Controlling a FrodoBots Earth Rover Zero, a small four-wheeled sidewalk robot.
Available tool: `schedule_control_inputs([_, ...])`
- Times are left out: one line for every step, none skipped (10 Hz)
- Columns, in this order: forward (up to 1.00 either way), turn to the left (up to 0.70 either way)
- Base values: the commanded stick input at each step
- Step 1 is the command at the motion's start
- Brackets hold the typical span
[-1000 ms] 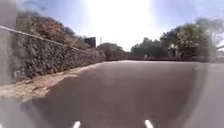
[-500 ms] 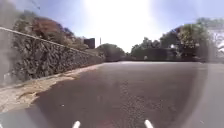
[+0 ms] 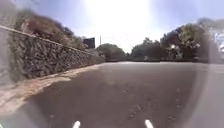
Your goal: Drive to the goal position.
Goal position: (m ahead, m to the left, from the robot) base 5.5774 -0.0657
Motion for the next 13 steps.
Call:
schedule_control_inputs([0.70,0.00])
schedule_control_inputs([0.70,0.00])
schedule_control_inputs([0.70,0.00])
schedule_control_inputs([0.70,0.00])
schedule_control_inputs([0.70,0.00])
schedule_control_inputs([0.70,0.00])
schedule_control_inputs([0.70,0.00])
schedule_control_inputs([0.70,0.00])
schedule_control_inputs([0.70,0.00])
schedule_control_inputs([0.70,0.00])
schedule_control_inputs([0.70,0.00])
schedule_control_inputs([0.70,0.00])
schedule_control_inputs([0.70,0.00])
